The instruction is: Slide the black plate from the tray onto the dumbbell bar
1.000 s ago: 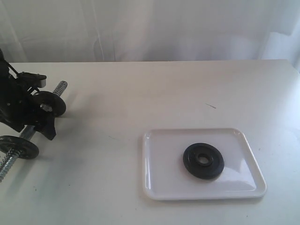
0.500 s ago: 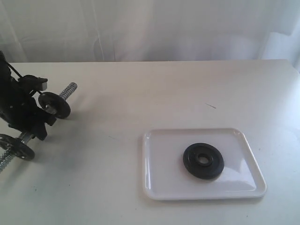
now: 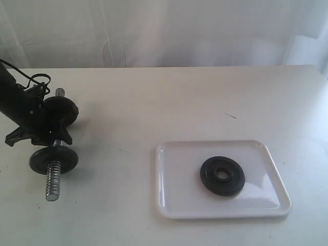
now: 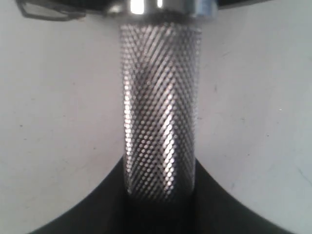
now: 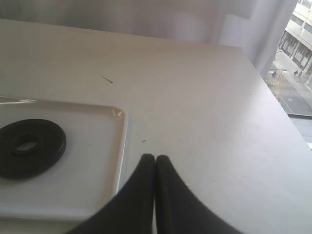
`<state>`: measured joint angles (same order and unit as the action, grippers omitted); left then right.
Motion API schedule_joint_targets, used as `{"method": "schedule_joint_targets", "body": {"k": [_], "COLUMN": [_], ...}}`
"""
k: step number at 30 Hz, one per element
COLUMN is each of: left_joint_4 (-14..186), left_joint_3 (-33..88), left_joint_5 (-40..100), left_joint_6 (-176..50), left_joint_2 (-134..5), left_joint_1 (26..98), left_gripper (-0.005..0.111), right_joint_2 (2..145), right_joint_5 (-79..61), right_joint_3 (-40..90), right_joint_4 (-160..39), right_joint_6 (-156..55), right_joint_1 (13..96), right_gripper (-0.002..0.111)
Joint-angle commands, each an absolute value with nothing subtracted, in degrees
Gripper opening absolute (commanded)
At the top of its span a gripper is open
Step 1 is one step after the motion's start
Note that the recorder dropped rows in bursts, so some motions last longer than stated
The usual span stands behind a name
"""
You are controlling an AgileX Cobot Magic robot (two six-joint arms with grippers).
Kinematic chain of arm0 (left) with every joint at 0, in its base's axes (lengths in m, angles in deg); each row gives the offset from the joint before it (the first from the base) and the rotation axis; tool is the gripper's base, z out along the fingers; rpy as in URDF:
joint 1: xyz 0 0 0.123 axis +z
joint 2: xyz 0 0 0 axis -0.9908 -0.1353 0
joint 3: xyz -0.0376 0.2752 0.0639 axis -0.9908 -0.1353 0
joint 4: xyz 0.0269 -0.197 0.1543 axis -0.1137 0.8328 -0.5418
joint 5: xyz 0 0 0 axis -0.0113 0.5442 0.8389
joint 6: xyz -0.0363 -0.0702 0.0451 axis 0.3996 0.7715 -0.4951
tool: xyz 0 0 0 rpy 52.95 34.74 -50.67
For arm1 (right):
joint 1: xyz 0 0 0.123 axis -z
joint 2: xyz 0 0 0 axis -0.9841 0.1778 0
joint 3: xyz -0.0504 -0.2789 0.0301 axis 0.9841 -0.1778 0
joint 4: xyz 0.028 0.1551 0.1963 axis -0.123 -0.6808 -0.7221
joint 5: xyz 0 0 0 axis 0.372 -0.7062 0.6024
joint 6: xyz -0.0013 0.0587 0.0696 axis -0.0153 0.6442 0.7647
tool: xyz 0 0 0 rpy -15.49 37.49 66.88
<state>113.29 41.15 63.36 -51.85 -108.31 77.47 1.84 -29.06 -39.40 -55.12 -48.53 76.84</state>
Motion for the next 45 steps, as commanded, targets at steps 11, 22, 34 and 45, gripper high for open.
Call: {"method": "schedule_joint_targets", "body": {"k": [11, 22, 34, 45], "left_joint_4": [116.09, 115.94, 106.98, 102.03], "left_joint_3": [38.48, 38.48, 43.95, 57.14], "left_joint_5": [58.94, 59.38, 70.17, 87.55], "left_joint_6": [-51.32, -56.08, -65.34, -89.37], "left_joint_2": [-107.42, -107.3, -99.54, -95.76], "left_joint_1": [76.81, 76.81, 76.92, 76.79], "left_gripper": [0.0, 0.105, 0.105, 0.105], "right_joint_2": [1.72, 1.72, 1.72, 1.72], "right_joint_5": [-28.71, -28.71, -28.71, -28.6], "right_joint_3": [-39.52, -39.52, -39.52, -39.52], "right_joint_4": [-54.69, -54.69, -54.69, -54.69], "right_joint_6": [-48.41, -48.41, -48.41, -48.43], "right_joint_1": [76.92, 76.92, 76.92, 76.92], "right_gripper": [0.0, 0.0, 0.0, 0.0]}}
